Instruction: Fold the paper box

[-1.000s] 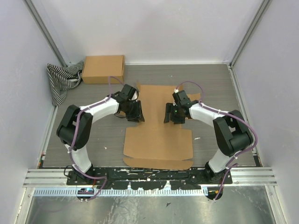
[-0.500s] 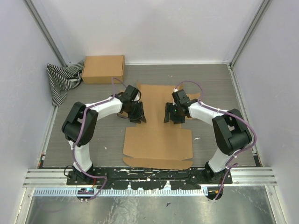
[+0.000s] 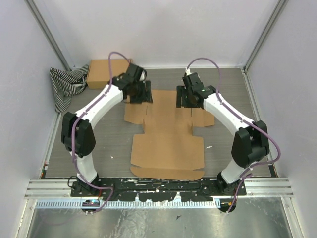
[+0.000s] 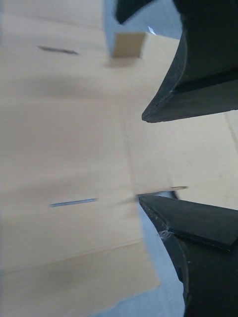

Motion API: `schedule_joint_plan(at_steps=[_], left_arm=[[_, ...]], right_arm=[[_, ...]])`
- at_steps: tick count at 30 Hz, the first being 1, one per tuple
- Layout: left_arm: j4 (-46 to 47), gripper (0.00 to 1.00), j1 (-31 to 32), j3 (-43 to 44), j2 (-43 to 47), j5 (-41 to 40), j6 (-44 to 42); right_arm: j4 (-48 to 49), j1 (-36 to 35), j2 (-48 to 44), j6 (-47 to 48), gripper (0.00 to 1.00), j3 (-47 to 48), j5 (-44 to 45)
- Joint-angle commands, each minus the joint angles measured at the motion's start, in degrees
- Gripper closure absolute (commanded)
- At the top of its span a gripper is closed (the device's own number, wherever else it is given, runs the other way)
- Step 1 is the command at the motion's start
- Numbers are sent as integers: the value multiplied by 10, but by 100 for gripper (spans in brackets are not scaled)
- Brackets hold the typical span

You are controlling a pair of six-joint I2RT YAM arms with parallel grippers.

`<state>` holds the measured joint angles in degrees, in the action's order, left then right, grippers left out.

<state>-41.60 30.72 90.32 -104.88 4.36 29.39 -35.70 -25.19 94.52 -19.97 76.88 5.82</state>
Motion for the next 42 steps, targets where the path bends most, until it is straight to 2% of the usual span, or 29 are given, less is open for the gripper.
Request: schedule_joint_plan(at_steps=[1, 9, 12, 20, 36, 39, 42], left_arm=[[-86, 33, -40, 152, -75, -33, -49], [-216, 37, -68, 471, -300, -46, -77], [-232, 39, -71, 548, -358, -48, -79], [-162, 44, -82, 520, -384, -43, -52], [-108, 51, -88, 552, -443, -36, -30], [-99, 62, -91, 551, -449, -31, -23], [-83, 93, -92, 545, -446, -26, -23]], right_arm=[[-46, 17, -48, 20, 32, 39, 62], [-46, 57, -111, 27, 32, -7, 41], [-44, 63, -128, 26, 32, -26, 33], [-35, 74, -141, 28, 31, -57, 13], [-23, 85, -127, 36, 32, -61, -5], [-20, 85, -122, 36, 32, -60, -10], [-18, 86, -116, 35, 32, -58, -12]])
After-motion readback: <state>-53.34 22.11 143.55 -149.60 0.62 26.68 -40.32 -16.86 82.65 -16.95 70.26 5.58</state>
